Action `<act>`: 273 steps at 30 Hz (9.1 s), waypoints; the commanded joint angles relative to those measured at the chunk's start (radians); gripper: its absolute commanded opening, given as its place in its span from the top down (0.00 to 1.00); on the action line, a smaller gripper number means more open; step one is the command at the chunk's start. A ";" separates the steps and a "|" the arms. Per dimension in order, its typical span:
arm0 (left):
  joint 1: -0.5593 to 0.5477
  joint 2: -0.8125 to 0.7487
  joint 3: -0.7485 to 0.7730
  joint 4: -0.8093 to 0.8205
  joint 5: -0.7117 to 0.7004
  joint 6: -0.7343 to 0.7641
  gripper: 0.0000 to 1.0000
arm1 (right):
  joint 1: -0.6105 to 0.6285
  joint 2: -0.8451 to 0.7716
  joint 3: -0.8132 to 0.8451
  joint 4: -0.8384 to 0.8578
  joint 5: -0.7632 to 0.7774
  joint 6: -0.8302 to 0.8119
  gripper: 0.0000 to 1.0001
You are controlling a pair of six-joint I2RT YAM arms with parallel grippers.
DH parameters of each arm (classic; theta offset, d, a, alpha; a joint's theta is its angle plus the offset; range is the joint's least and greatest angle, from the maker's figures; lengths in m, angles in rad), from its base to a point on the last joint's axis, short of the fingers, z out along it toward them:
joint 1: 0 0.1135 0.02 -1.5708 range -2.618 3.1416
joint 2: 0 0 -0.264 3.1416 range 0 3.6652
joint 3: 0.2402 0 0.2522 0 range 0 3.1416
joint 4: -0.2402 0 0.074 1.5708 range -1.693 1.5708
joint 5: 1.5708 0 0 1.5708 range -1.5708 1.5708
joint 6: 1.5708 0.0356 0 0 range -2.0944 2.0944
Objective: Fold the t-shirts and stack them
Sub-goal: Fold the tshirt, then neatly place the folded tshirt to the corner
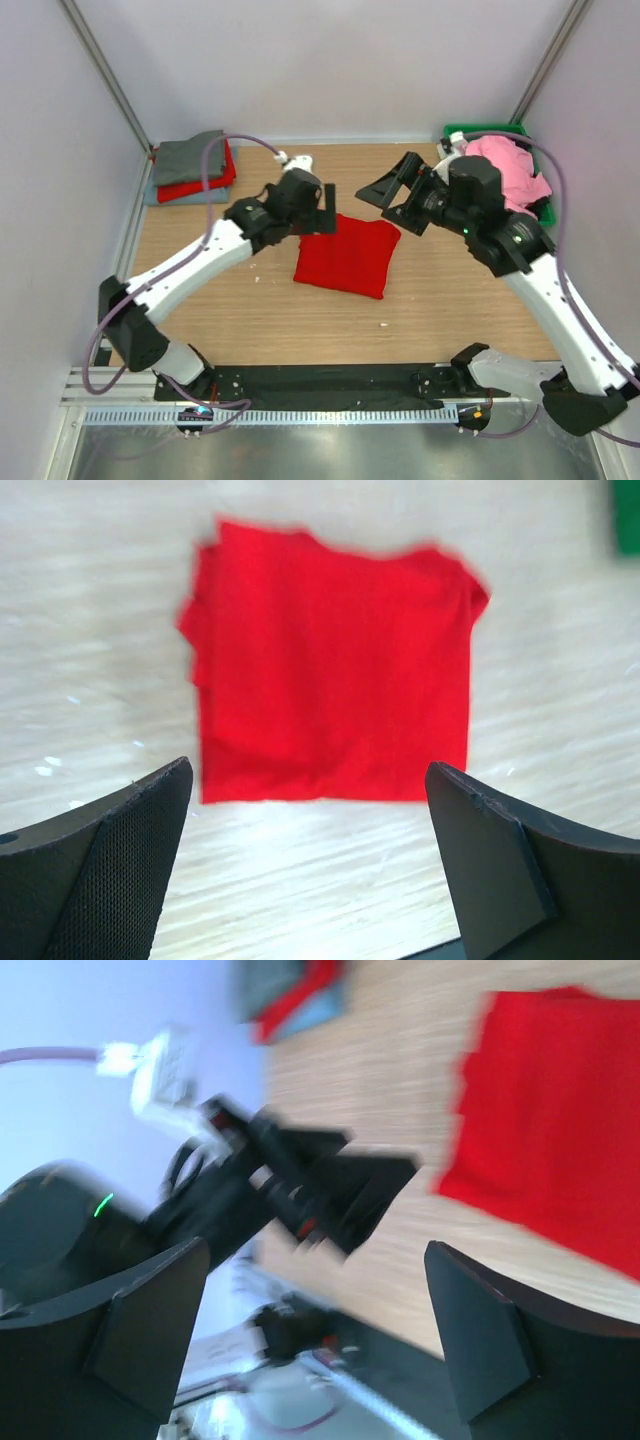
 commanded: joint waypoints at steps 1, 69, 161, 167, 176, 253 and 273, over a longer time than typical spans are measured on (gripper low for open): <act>0.120 -0.088 -0.010 -0.047 -0.003 0.036 0.00 | 0.086 -0.103 0.143 0.025 0.097 0.231 0.03; 0.466 0.558 -0.098 0.697 0.803 -0.020 0.27 | 0.127 -0.131 -0.105 -0.005 0.025 0.142 0.00; 1.139 0.596 1.079 0.229 0.999 -0.083 1.00 | 0.121 -0.647 -0.938 0.034 -0.076 0.035 0.00; 1.142 0.610 1.071 0.259 1.024 -0.096 1.00 | 0.120 -0.643 -0.944 0.039 -0.080 0.047 0.00; 1.173 0.768 1.164 0.200 0.993 -0.026 1.00 | 0.121 -0.575 -0.943 0.079 -0.077 0.045 0.00; 1.156 0.253 -0.049 0.579 0.484 -0.262 0.20 | 0.126 -0.475 -0.923 0.034 -0.057 -0.053 0.00; 1.142 0.325 -0.024 0.521 0.392 -0.285 0.37 | 0.126 -0.409 -0.976 0.130 -0.085 -0.045 0.00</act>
